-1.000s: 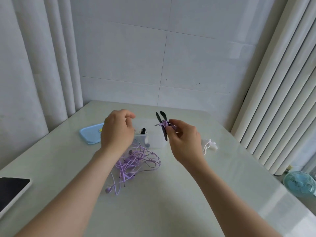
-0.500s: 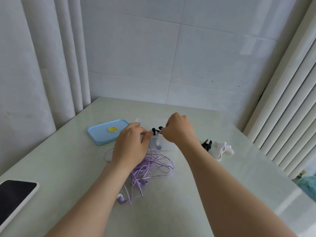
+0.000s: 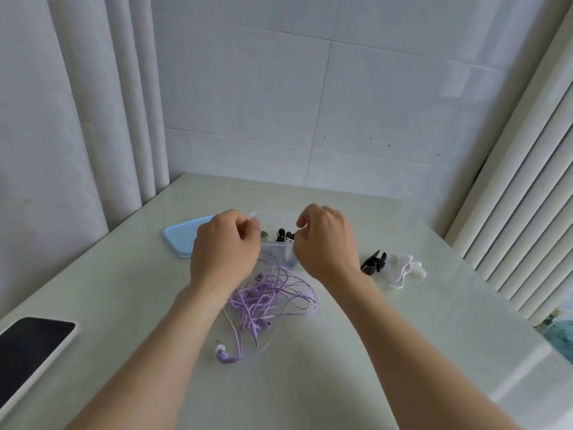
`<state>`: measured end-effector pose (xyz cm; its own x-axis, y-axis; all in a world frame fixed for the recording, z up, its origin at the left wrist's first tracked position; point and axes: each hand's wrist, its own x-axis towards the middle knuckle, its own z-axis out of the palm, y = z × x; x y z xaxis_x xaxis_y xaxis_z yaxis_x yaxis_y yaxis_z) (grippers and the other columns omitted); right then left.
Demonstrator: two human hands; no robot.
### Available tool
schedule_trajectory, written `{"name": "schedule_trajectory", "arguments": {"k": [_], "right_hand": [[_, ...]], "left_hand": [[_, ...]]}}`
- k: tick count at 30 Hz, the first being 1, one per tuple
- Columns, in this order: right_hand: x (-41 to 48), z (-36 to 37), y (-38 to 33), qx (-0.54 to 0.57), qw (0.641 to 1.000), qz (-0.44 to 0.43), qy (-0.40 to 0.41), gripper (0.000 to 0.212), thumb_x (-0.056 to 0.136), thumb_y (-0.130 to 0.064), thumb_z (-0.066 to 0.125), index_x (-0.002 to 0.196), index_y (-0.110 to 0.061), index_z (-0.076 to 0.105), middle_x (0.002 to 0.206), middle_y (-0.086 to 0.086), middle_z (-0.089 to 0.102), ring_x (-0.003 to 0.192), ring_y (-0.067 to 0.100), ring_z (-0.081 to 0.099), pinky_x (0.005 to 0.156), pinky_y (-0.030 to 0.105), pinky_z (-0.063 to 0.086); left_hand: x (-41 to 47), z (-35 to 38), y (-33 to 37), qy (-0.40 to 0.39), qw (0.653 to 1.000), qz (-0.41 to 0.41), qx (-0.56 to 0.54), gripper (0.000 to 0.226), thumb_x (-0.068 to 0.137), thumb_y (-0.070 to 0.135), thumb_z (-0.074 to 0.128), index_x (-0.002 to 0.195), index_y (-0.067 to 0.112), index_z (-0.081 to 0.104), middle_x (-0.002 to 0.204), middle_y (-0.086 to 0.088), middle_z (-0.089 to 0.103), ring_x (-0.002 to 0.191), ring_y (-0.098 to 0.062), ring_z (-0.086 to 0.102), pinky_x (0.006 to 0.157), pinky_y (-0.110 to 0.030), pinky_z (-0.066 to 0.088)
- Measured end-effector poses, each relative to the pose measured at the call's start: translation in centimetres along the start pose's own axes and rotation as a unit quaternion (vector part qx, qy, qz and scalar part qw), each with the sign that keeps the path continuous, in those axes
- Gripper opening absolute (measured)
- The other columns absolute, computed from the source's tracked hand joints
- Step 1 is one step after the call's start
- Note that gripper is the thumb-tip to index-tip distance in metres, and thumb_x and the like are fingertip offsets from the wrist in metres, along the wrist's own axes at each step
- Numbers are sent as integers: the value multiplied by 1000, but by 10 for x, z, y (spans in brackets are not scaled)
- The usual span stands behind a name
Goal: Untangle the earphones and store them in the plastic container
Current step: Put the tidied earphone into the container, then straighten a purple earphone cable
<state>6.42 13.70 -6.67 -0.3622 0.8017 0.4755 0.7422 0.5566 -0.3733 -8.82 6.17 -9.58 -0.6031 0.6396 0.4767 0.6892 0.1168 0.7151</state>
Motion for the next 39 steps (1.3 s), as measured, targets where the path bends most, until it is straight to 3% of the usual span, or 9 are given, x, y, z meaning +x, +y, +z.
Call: {"name": "schedule_trajectory", "arguments": {"k": [3,7,9,13,22,27,32,36,39], "right_hand": [[-31,-8,5,13,998,42,-32,10,87,-20,54,92,-18,62,84,2,64,79,29,60,62,34,47],[-52,-1,22,-74,978,64,-184,27,94,-37,59,102,-11,65,97,9,66,91,34,63,71,37,52],[-60,1,27,-45,978,49,-199,31,93,-36,64,110,-11,70,100,8,68,102,32,63,77,37,54],[-72,3,32,59,981,68,-170,12,88,-22,63,82,-18,74,74,1,67,80,25,64,62,32,49],[-69,-37,57,403,894,194,-33,12,101,-3,58,103,-9,69,74,9,77,60,19,70,57,29,53],[-66,-49,62,278,923,257,74,46,88,4,41,102,-23,76,81,0,74,64,13,60,50,21,40],[-62,-55,69,131,957,252,56,30,82,-7,46,86,-5,76,78,8,72,79,32,62,68,34,51],[-72,-55,53,-41,967,243,-61,27,89,-20,45,78,-6,65,76,11,54,91,32,50,88,39,43],[-77,-50,43,-80,986,145,-29,25,88,-21,45,86,-14,68,98,6,60,112,33,46,98,41,32]], "left_hand": [[-2,-8,4,-36,998,-40,-18,33,88,28,44,72,16,69,76,-1,72,85,-33,65,80,-45,57],[-16,-9,10,-108,993,-10,47,28,91,7,51,93,22,75,97,6,72,95,-21,62,81,-31,46],[-21,-9,9,-146,986,-5,76,19,89,15,57,86,23,74,86,8,72,89,-20,64,78,-32,52],[-22,-7,5,-168,981,40,90,18,91,24,63,76,23,72,67,7,71,75,-21,69,75,-42,61],[-24,-8,33,0,959,-65,-277,22,101,21,59,87,24,75,62,9,62,61,-10,56,67,-34,60],[-23,-10,29,115,960,-41,-251,20,101,26,59,90,24,75,77,-11,64,63,-14,46,65,-33,40],[-21,-16,29,194,930,-88,-300,21,99,31,55,91,28,74,80,8,63,82,-27,56,80,-45,57],[-18,-14,30,116,919,-89,-365,21,102,31,58,87,27,72,63,15,51,62,-15,42,65,-41,41],[-24,-12,38,7,918,-38,-394,22,107,26,59,92,15,72,63,7,46,53,-17,38,55,-34,34]]}}
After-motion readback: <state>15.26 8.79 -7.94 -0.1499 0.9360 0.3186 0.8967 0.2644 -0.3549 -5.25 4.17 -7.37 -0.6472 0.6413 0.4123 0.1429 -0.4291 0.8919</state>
